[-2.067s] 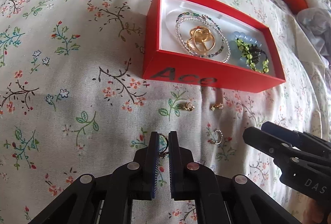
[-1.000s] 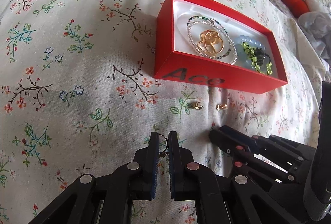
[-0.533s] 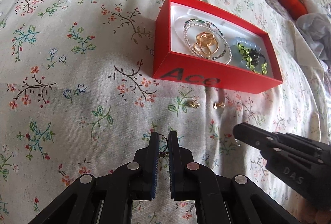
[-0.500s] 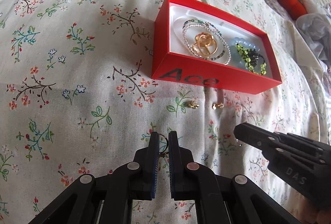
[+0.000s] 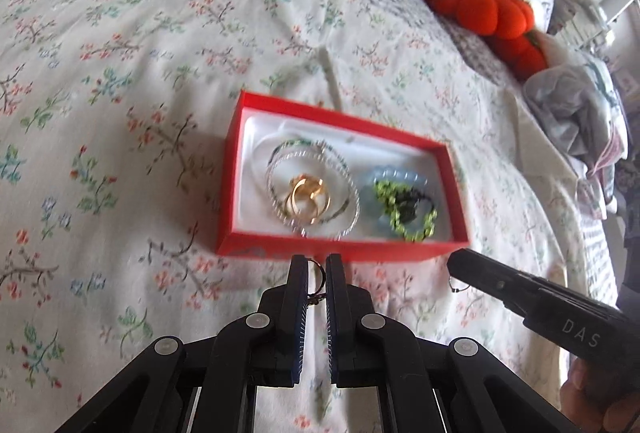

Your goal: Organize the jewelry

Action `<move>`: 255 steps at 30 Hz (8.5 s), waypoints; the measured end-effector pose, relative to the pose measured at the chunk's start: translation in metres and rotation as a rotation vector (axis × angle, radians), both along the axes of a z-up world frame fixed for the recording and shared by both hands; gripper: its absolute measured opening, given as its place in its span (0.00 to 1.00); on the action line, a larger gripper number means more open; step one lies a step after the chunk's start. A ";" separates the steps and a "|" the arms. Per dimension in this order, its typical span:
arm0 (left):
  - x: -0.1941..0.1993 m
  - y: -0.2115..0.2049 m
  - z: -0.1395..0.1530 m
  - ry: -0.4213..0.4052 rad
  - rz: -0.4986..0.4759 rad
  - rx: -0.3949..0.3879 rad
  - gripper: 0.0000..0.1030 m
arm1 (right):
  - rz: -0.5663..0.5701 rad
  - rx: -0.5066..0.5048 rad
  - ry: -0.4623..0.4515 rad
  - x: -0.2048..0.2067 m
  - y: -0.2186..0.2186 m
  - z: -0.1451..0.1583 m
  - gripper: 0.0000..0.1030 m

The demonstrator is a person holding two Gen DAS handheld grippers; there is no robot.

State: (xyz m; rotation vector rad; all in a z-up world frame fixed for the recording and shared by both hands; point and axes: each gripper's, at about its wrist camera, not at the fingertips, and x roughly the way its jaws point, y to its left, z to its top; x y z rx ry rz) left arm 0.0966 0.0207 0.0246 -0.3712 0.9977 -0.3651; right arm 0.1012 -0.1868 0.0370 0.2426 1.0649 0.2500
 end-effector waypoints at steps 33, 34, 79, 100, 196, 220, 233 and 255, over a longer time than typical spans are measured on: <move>0.001 -0.020 0.003 -0.024 0.018 0.158 0.65 | -0.015 0.036 -0.057 -0.002 -0.032 0.013 0.38; -0.001 -0.017 0.001 -0.017 0.026 0.171 0.67 | -0.006 0.015 -0.053 -0.006 -0.031 0.012 0.41; -0.022 -0.047 -0.069 -0.127 -0.078 0.290 0.04 | -0.046 -0.149 -0.040 -0.035 -0.042 -0.045 0.55; -0.042 0.007 -0.059 -0.122 -0.074 0.329 0.04 | 0.191 -0.195 -0.115 -0.029 0.043 -0.064 0.43; -0.009 -0.021 0.013 -0.203 0.034 0.352 0.83 | 0.025 -0.069 -0.176 -0.015 -0.026 0.015 0.50; -0.108 -0.004 -0.008 -0.054 0.203 0.504 1.00 | -0.078 -0.276 -0.107 -0.127 -0.013 0.004 0.98; -0.105 -0.015 -0.009 -0.051 0.184 0.490 1.00 | -0.084 -0.297 -0.093 -0.120 -0.005 -0.003 0.99; -0.108 -0.020 -0.010 -0.058 0.167 0.508 1.00 | -0.090 -0.296 -0.077 -0.119 -0.003 -0.007 0.99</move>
